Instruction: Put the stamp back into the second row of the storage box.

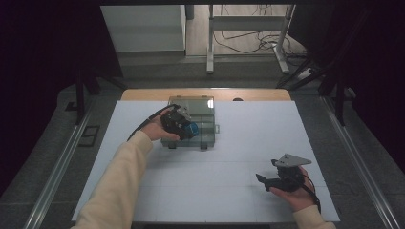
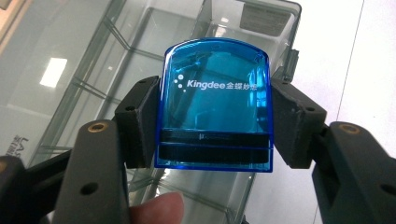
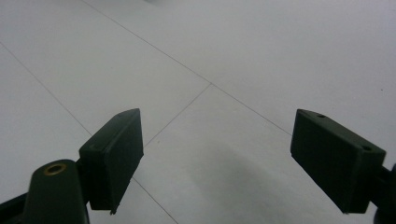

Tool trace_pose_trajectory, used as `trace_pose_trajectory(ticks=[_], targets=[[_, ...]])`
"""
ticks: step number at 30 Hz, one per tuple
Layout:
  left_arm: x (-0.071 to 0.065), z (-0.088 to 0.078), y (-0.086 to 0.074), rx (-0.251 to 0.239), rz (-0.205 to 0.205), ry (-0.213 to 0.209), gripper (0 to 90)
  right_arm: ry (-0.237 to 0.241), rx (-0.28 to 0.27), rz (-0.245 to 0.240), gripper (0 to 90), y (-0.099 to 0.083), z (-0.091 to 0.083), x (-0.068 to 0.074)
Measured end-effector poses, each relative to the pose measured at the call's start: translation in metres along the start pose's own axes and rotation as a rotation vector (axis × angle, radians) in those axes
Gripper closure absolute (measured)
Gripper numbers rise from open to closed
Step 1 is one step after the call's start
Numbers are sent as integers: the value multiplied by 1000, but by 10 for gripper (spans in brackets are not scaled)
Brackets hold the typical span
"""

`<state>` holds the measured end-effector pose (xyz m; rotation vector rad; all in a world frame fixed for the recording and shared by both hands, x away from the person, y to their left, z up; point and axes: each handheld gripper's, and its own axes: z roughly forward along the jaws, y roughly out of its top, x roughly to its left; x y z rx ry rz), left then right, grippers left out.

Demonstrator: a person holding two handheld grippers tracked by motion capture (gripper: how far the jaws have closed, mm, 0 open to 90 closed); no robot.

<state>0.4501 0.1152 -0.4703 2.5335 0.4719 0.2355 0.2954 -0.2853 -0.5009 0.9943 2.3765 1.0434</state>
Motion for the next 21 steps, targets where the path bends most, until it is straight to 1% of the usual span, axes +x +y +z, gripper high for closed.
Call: trace_pose_trajectory(ticks=[5, 11, 14, 15, 16, 18, 20, 21], targets=[[1, 5, 0, 5, -1, -5, 404, -2, 2, 0, 172, 0, 0, 0], [0, 10, 0, 16, 0, 1, 401, -2, 3, -1, 172, 0, 0, 0], [0, 11, 0, 18, -9, 10, 227, -1, 3, -1, 172, 0, 0, 0], [0, 11, 0, 16, -11, 11, 203, -1, 3, 1, 172, 0, 0, 0], [0, 9, 0, 6, -17, -5, 191, -1, 3, 1, 172, 0, 0, 0], [-1, 7, 0, 3, -29, -15, 163, -1, 3, 1, 172, 0, 0, 0], [-1, 7, 0, 3, -33, -21, 154, -1, 3, 0, 172, 0, 0, 0], [-2, 5, 0, 7, -38, -23, 127, -2, 4, -2, 172, 0, 0, 0]])
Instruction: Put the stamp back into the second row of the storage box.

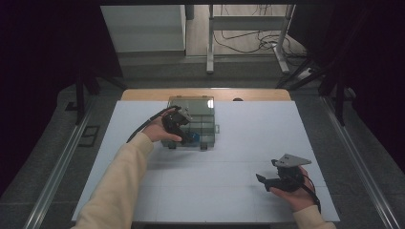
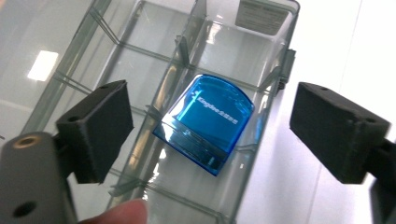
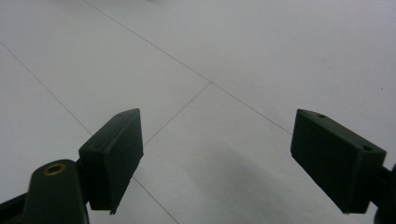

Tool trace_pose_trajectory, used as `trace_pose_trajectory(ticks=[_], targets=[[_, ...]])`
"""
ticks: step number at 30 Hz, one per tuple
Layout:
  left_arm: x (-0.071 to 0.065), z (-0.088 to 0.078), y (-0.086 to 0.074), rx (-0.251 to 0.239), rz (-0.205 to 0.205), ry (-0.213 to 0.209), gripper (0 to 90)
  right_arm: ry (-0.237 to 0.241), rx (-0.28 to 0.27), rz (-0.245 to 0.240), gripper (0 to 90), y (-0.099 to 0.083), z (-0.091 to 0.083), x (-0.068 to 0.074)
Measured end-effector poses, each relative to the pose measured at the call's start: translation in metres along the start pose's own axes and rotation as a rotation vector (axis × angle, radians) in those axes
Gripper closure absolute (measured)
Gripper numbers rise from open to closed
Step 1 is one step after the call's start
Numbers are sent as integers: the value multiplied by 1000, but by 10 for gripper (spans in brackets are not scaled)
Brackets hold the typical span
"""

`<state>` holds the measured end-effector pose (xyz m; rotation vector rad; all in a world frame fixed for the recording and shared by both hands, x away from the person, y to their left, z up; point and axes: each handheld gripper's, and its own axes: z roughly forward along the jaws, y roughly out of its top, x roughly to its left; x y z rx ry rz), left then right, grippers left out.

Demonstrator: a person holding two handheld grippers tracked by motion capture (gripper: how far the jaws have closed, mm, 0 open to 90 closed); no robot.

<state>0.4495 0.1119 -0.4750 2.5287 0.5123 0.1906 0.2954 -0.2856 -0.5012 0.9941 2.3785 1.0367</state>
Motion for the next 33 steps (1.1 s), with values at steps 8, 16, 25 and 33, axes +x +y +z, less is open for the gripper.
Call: trace_pose_trajectory(ticks=[8, 16, 25, 33], targets=[[-14, -21, -1, -40, -77, 5, 76, 2, -2, 3, 172, -1, 0, -1], [-33, -42, -10, -108, -149, 77, 103, 9, -11, 6, 172, -1, -1, -1], [-71, -65, -48, -153, -277, 159, 117, 10, -17, 3, 172, 2, -1, -2], [-102, -80, -85, -204, -331, 207, 119, 8, -17, 1, 172, 2, -2, 0]])
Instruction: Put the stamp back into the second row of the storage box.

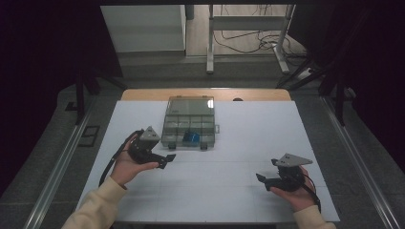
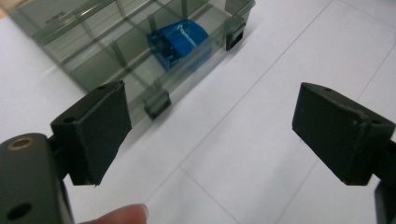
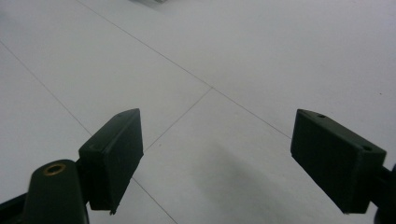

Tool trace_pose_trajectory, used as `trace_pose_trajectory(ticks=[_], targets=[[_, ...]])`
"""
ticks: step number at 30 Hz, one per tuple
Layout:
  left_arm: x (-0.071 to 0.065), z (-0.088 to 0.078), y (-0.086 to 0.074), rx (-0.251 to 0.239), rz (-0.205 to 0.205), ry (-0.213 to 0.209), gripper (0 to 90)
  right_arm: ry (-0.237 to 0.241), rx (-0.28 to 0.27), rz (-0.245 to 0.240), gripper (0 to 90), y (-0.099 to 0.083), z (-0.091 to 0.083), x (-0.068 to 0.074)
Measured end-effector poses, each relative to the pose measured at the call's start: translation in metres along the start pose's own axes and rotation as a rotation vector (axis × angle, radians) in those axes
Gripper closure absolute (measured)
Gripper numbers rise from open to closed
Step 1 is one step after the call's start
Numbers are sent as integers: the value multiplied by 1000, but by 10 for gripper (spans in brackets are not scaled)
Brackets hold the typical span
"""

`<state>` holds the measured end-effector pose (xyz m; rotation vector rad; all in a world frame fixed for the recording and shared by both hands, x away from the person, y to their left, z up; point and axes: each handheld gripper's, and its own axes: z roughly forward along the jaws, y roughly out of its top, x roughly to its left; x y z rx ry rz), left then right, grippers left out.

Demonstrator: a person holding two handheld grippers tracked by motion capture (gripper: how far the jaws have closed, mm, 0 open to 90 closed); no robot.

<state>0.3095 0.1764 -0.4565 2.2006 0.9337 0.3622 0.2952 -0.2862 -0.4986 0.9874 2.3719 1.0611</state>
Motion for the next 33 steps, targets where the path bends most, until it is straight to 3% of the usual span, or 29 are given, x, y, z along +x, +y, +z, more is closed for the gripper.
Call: trace_pose_trajectory(ticks=[3, 6, 9, 11, 12, 13, 18, 33], targets=[[-3, -4, -10, -14, -10, 20, 116, -3, -2, 2, 172, 0, 0, 0], [-5, -9, -26, -41, -48, 49, 120, -6, -2, 1, 171, -1, -1, 0], [-7, -12, -40, -43, -44, 88, 122, -12, 1, 4, 171, -2, -2, -1], [-8, -17, -57, -75, -57, 96, 122, -16, -1, 11, 170, -2, -2, -3], [-8, -17, -57, -75, -57, 96, 125, -16, -1, 11, 170, -2, -2, -3], [-8, -18, -68, -86, -79, 103, 126, -19, -1, 12, 171, -2, -2, -4], [-5, -14, -87, -65, -120, 104, 128, -17, -2, 13, 171, -2, -2, -4], [2, -3, -85, -59, -126, 127, 133, -23, -9, 6, 170, -3, -3, -4]])
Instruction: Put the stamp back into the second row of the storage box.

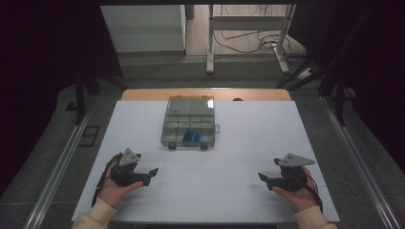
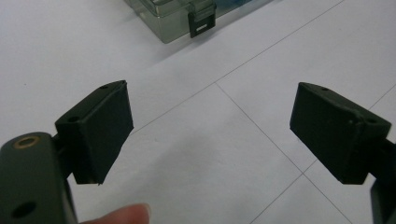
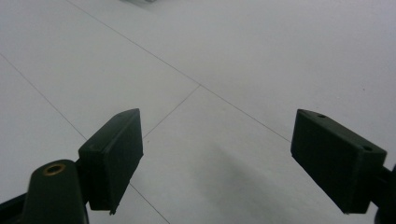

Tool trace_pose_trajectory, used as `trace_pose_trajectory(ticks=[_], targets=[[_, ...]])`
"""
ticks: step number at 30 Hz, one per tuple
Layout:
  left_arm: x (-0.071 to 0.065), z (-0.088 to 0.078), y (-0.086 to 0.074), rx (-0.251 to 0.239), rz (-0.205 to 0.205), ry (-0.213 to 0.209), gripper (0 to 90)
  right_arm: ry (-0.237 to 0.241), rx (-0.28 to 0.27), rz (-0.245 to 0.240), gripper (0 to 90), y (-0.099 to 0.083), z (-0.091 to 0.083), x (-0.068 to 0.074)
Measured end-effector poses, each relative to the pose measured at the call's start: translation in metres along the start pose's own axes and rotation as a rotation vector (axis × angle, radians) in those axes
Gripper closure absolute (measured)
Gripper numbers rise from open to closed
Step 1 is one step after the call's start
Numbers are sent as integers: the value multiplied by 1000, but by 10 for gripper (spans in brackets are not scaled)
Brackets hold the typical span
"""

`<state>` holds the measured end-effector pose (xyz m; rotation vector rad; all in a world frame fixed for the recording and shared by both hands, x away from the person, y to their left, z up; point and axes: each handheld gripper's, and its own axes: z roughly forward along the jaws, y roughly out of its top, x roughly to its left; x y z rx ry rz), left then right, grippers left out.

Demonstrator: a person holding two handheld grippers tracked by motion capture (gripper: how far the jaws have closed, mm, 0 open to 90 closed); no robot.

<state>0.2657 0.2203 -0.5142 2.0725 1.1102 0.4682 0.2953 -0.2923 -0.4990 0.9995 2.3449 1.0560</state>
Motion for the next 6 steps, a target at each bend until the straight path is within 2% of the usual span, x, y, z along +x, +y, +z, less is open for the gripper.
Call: trace_pose_trajectory(ticks=[6], targets=[[-2, -1, -1, -3, 2, 5, 131, 0, -7, -3, 169, 0, -1, -1]])
